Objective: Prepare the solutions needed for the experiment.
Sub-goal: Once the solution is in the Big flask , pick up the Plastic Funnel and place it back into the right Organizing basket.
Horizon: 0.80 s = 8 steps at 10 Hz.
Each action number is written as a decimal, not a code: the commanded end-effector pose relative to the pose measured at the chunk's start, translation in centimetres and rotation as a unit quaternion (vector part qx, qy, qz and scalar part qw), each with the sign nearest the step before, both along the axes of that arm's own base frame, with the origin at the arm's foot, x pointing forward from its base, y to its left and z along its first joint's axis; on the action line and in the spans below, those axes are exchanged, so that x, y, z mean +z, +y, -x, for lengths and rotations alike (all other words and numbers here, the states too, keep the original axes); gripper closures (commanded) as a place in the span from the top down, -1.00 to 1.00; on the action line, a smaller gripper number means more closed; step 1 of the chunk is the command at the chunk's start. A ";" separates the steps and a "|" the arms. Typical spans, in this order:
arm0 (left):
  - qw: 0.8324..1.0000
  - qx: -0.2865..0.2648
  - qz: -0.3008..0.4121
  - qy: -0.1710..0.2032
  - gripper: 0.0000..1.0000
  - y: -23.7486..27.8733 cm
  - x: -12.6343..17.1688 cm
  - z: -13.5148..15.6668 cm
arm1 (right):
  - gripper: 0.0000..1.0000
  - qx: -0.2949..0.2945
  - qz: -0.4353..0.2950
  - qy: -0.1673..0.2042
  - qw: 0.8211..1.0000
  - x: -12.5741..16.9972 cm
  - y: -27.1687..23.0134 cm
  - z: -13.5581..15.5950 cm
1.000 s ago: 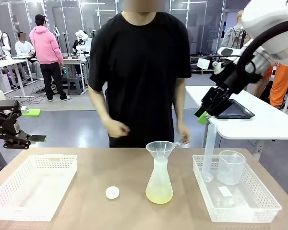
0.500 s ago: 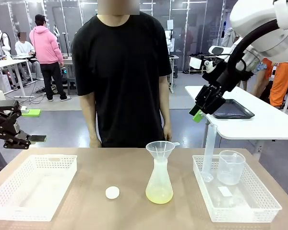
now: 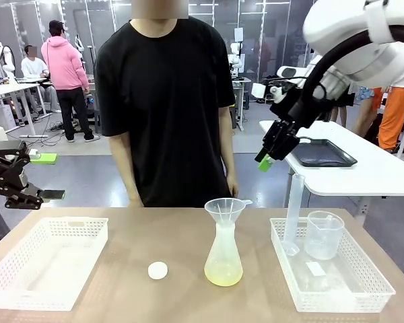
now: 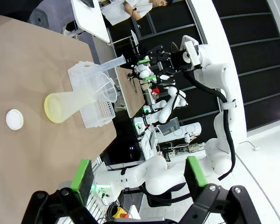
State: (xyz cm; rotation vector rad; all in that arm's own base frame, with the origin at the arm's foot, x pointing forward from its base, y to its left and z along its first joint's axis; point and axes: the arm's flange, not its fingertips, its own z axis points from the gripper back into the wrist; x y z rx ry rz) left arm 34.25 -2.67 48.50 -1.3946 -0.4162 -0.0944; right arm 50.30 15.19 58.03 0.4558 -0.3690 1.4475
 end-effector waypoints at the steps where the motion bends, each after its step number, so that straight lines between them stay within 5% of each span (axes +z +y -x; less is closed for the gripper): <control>1: 1.000 0.001 0.015 0.000 1.00 -0.2 0.3 -0.1 | 0.13 -0.047 0.057 0.012 0.997 0.5 2.1 -2.3; 8: 1.000 0.001 0.015 0.000 1.00 -0.2 0.3 -0.1 | 0.13 -0.093 0.107 0.074 0.987 -2.4 6.7 -4.1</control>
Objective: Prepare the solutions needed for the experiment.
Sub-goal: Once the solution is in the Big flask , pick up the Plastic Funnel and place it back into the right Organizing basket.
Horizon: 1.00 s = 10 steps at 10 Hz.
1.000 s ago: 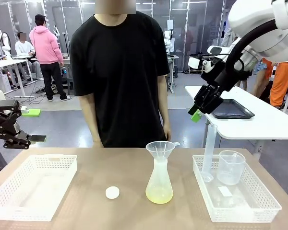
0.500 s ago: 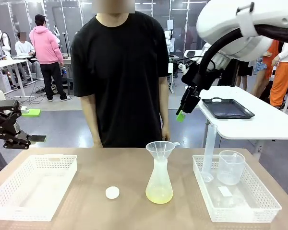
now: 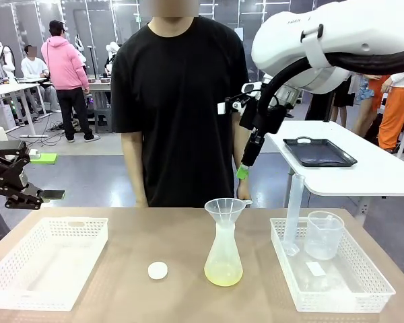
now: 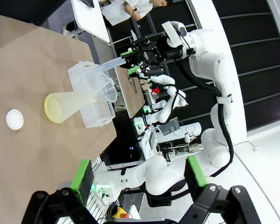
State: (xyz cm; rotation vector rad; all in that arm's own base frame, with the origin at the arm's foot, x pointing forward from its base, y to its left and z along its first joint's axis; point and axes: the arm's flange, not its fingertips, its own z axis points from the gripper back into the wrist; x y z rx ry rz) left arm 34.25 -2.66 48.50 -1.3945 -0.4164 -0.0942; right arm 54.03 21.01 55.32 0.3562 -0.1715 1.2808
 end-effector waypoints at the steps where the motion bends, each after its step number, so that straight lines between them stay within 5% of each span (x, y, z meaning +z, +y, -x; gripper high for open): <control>1: 1.000 0.000 0.015 0.000 1.00 -0.2 0.3 -0.1 | 0.13 -0.017 0.020 0.026 0.999 -0.3 1.4 -0.6; 10: 1.000 0.000 0.015 0.000 1.00 -0.2 0.3 -0.1 | 0.13 -0.026 0.057 0.091 0.994 -6.7 4.1 -0.8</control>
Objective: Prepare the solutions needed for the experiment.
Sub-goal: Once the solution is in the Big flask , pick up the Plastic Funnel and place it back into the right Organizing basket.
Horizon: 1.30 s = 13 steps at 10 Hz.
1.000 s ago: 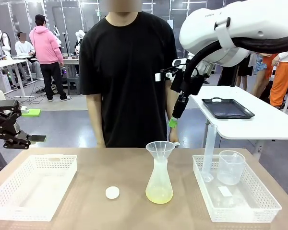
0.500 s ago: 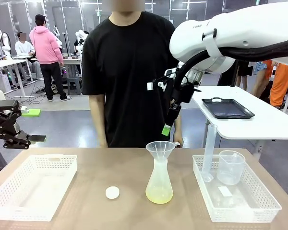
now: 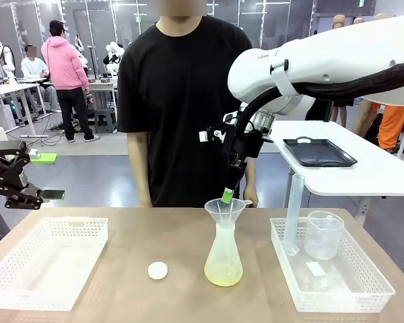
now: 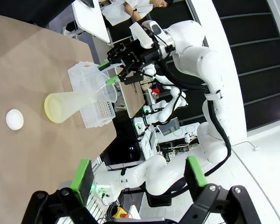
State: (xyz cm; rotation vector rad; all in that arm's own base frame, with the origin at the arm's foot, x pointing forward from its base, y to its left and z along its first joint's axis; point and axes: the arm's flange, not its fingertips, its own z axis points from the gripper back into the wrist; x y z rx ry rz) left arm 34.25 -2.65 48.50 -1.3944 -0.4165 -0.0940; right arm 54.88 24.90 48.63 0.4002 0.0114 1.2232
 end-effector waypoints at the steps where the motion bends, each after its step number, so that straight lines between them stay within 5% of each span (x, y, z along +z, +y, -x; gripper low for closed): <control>1: 1.000 0.000 0.015 0.000 1.00 -0.3 0.3 -0.1 | 0.13 -0.016 0.038 0.010 0.999 -0.3 0.2 0.0; 6: 1.000 0.000 0.015 0.000 1.00 -0.3 0.3 -0.1 | 0.13 0.012 0.026 0.036 0.999 -1.3 0.2 -0.2; 10: 1.000 0.000 0.015 0.000 1.00 -0.3 0.3 -0.1 | -0.54 0.010 0.029 0.047 0.998 -1.5 0.3 -0.2; 11: 1.000 0.000 0.015 0.000 1.00 -0.3 0.3 -0.1 | -0.52 0.008 0.031 0.047 0.998 -1.5 0.4 -0.3; 12: 1.000 0.000 0.015 0.000 1.00 -0.3 0.3 -0.1 | -0.87 0.007 0.031 0.048 0.998 -1.5 0.5 -0.2; 13: 1.000 0.000 0.015 0.000 1.00 -0.3 0.3 -0.1 | -0.86 0.007 0.031 0.049 0.998 -1.6 0.6 -0.3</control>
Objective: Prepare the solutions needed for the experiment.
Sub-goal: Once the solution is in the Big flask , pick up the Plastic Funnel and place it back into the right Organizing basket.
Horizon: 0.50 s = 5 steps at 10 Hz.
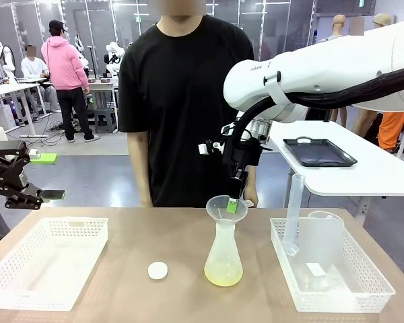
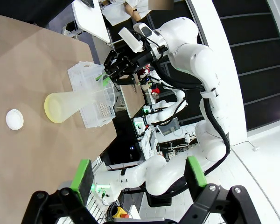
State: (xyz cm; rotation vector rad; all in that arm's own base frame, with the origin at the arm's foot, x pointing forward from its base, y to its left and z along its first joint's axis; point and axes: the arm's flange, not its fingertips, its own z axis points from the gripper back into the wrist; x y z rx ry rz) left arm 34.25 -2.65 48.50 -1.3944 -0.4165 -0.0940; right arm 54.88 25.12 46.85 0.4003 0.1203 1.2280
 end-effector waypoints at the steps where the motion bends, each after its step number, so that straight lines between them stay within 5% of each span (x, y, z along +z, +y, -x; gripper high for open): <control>1: 1.000 0.000 0.015 0.000 1.00 -0.3 0.3 -0.1 | -1.00 -0.006 0.000 0.009 1.000 0.1 0.4 -0.4; 5: 1.000 0.000 0.015 0.000 1.00 -0.3 0.3 -0.1 | -0.97 -0.005 -0.003 0.017 1.000 0.2 0.5 0.2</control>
